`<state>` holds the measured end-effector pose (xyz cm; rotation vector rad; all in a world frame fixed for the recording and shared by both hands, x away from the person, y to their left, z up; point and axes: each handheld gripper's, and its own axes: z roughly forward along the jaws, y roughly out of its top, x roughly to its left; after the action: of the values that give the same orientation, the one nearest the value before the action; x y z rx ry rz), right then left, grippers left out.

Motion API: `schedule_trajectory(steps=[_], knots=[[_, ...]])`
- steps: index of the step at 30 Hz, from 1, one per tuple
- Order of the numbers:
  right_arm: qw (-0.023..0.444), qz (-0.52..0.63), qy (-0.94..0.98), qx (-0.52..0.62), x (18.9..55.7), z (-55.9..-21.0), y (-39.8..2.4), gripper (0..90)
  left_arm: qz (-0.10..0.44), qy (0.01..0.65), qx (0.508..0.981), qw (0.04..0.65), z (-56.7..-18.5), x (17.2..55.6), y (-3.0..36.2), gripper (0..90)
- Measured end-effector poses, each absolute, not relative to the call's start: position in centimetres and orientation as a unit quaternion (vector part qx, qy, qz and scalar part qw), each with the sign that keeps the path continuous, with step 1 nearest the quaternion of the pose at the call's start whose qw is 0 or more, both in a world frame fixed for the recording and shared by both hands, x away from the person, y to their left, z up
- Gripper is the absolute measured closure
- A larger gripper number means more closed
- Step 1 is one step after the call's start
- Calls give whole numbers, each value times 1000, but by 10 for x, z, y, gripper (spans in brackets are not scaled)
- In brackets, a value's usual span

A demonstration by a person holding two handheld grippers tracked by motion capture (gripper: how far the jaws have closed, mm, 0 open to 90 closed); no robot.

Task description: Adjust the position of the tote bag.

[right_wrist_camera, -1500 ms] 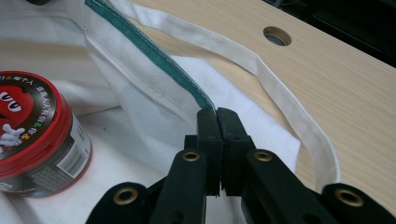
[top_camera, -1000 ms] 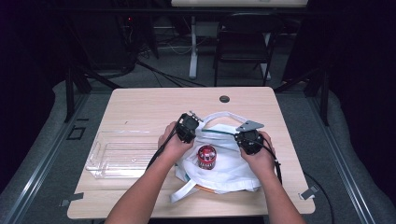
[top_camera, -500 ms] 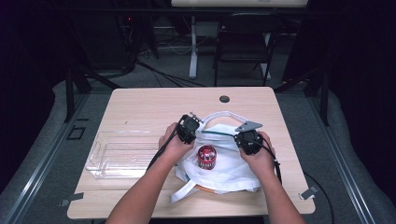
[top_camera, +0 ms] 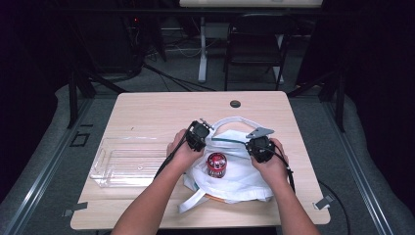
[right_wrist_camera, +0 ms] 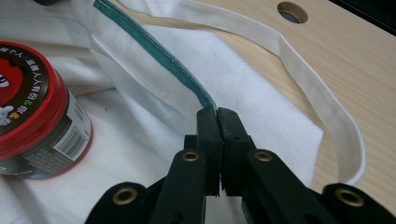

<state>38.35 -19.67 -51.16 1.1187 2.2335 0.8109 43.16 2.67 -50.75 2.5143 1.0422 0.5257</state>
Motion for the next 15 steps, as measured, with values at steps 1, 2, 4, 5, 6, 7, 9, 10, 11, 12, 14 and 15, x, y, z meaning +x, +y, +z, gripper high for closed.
schedule_trajectory(steps=[1, 2, 4, 5, 6, 7, 9, 10, 11, 12, 14, 15], knots=[[253, 297, 824, 411, 384, -512, -197, 889, 187, 370, 892, 182, -508, 432, 27, 872], [252, 297, 824, 411, 384, -512, -197, 889, 186, 371, 892, 182, -508, 432, 26, 872], [252, 296, 824, 411, 384, -512, -197, 889, 186, 370, 892, 180, -508, 432, 26, 871], [251, 295, 825, 411, 384, -512, -197, 889, 186, 371, 892, 180, -508, 432, 26, 871], [251, 296, 825, 411, 384, -512, -197, 889, 185, 371, 892, 181, -508, 432, 26, 870], [250, 296, 825, 411, 384, -512, -197, 889, 184, 370, 892, 181, -508, 432, 26, 870], [248, 297, 825, 411, 384, -512, -197, 888, 183, 370, 893, 179, -508, 432, 27, 866], [247, 299, 825, 412, 384, -512, -197, 888, 183, 370, 893, 182, -507, 433, 27, 864], [248, 297, 825, 412, 384, -511, -197, 888, 183, 370, 893, 182, -507, 433, 27, 860], [248, 297, 825, 412, 383, -511, -197, 888, 181, 370, 893, 182, -507, 432, 27, 853], [248, 297, 825, 412, 383, -511, -197, 888, 186, 365, 894, 182, -505, 432, 28, 840], [248, 299, 824, 413, 383, -511, -197, 888, 187, 363, 894, 181, -504, 431, 28, 829]])
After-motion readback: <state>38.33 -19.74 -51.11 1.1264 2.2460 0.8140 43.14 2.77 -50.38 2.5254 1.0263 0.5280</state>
